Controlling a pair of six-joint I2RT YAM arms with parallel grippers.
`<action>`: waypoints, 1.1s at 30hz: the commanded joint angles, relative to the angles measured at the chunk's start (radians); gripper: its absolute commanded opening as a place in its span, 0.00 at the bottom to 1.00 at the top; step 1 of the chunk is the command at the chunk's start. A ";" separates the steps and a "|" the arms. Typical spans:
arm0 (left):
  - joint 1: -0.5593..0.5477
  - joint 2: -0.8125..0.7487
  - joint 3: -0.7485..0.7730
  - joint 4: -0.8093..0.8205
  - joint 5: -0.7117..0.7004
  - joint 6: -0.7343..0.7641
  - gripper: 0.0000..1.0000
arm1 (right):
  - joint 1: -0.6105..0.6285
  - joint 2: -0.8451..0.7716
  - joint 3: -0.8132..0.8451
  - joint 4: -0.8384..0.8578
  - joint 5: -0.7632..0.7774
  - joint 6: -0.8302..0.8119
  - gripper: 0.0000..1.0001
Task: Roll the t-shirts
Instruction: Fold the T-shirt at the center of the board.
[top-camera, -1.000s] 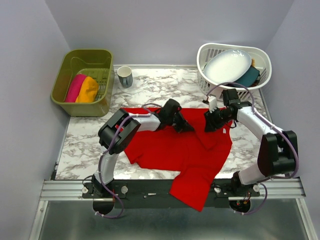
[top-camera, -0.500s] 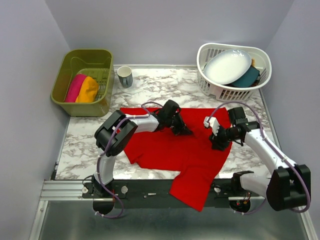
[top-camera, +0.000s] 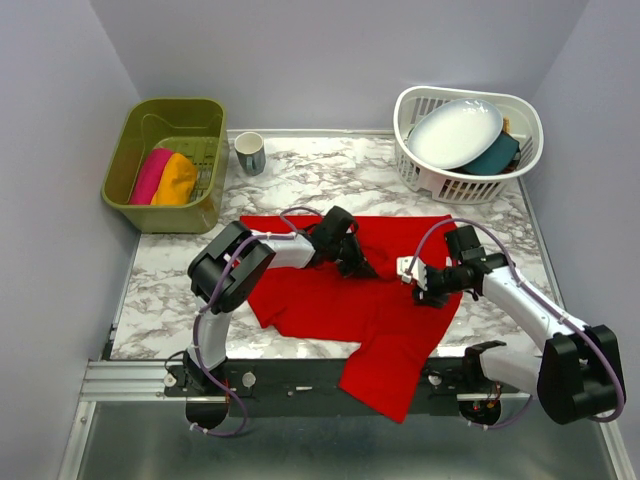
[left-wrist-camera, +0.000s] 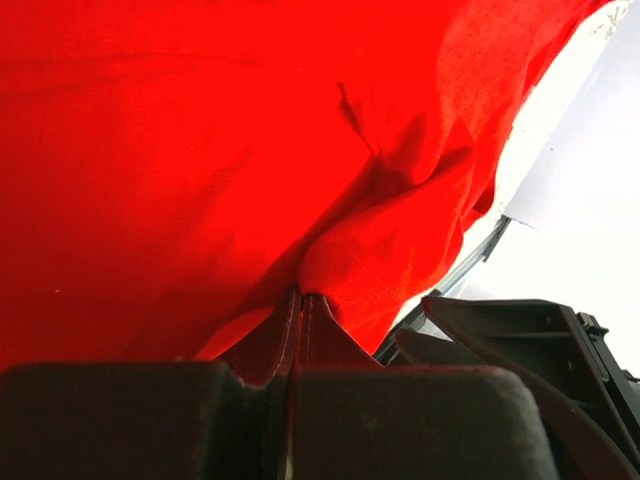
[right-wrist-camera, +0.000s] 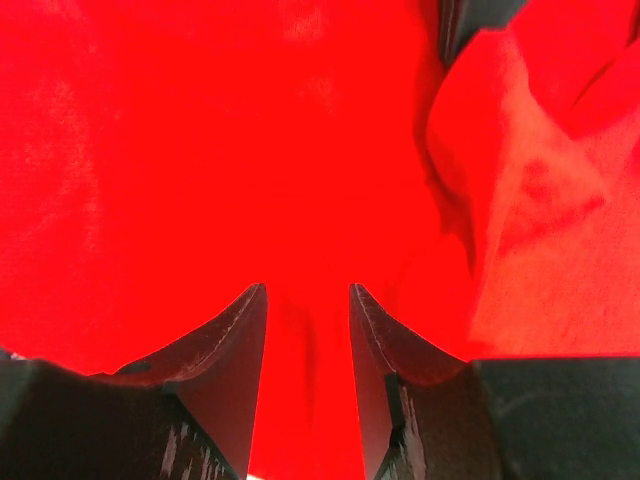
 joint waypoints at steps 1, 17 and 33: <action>-0.002 -0.030 0.027 0.004 -0.013 0.045 0.00 | 0.030 0.058 0.010 0.092 -0.045 -0.030 0.47; -0.002 -0.026 0.050 0.004 -0.016 0.062 0.00 | 0.096 0.193 0.065 0.099 0.024 -0.025 0.37; -0.001 -0.023 0.044 0.015 -0.015 0.057 0.00 | 0.128 0.262 0.097 0.104 0.108 0.029 0.31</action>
